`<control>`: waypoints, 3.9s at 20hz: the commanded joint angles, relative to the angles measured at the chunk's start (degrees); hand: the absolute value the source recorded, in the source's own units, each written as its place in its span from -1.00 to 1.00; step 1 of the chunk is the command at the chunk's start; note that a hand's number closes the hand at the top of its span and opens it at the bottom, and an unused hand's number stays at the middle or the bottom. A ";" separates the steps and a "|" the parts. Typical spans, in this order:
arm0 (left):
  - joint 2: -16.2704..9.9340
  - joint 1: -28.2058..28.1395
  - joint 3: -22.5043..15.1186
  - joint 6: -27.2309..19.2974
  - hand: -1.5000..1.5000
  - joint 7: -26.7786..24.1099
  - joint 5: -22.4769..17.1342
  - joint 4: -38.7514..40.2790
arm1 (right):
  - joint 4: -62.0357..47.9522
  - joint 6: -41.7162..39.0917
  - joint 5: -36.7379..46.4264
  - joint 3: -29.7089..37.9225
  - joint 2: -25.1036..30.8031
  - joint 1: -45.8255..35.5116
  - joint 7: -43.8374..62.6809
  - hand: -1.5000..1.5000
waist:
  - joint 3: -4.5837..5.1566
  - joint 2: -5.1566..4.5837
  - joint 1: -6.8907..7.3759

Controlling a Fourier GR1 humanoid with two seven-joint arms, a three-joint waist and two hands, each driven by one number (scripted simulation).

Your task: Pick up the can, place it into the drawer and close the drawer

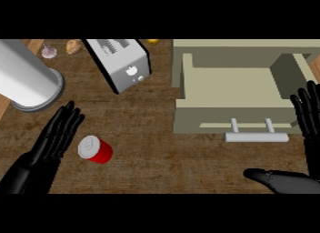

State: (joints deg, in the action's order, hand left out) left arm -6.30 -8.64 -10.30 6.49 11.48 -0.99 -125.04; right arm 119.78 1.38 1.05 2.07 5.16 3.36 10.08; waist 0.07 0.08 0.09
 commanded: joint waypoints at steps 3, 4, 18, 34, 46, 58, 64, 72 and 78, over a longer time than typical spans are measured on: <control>-0.70 -4.35 -1.75 0.52 -1.00 4.58 1.50 -3.50 | 2.15 -2.42 -3.47 2.86 1.16 5.79 2.87 -1.00 | -0.07 0.01 -0.14; 0.13 -5.27 -4.09 -0.44 -1.00 7.06 3.43 -6.06 | 0.29 -1.27 -1.59 2.12 -0.44 5.08 -0.77 -1.00 | -0.08 0.00 -0.04; 0.51 -7.04 4.79 1.79 -1.00 8.99 -4.14 -5.20 | -0.87 -7.62 -5.45 6.18 -0.02 12.97 -8.33 -1.00 | -0.07 -0.01 -0.17; 3.83 -1.78 5.78 1.48 -1.00 -4.89 2.48 13.47 | -2.09 -8.50 -2.64 6.55 -2.23 11.31 -7.71 -1.00 | -0.06 -0.05 -0.16; 1.96 -1.77 11.31 3.08 -1.00 -15.96 2.61 26.59 | -1.56 -11.45 -5.53 9.57 -1.86 11.63 -8.06 -1.00 | -0.06 -0.05 -0.18; 3.08 -0.19 11.09 2.78 -1.00 -22.78 6.23 36.32 | -1.33 -10.93 -2.78 8.44 -3.32 10.22 -7.57 -1.00 | -0.06 -0.05 -0.19; 0.00 1.67 15.68 5.78 -1.00 -24.22 2.94 40.49 | -2.96 -11.47 -3.81 11.30 -1.49 7.86 -6.59 -1.00 | -0.06 -0.06 -0.14; -1.91 3.51 18.17 7.69 -1.00 -31.29 3.13 51.35 | -1.49 -11.89 -2.40 9.71 -4.91 11.44 -9.58 -1.00 | -0.06 -0.06 -0.21; -1.65 10.16 19.60 6.17 -1.00 -35.33 4.14 63.05 | 1.10 -13.70 -5.17 11.66 -2.64 11.06 -6.63 -1.00 | -0.04 -0.10 -0.42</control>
State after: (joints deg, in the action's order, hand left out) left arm -7.44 -3.94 7.89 13.19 -20.51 2.44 -71.16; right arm 120.00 -11.52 -2.81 12.83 1.79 15.22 2.38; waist 0.00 0.02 -0.17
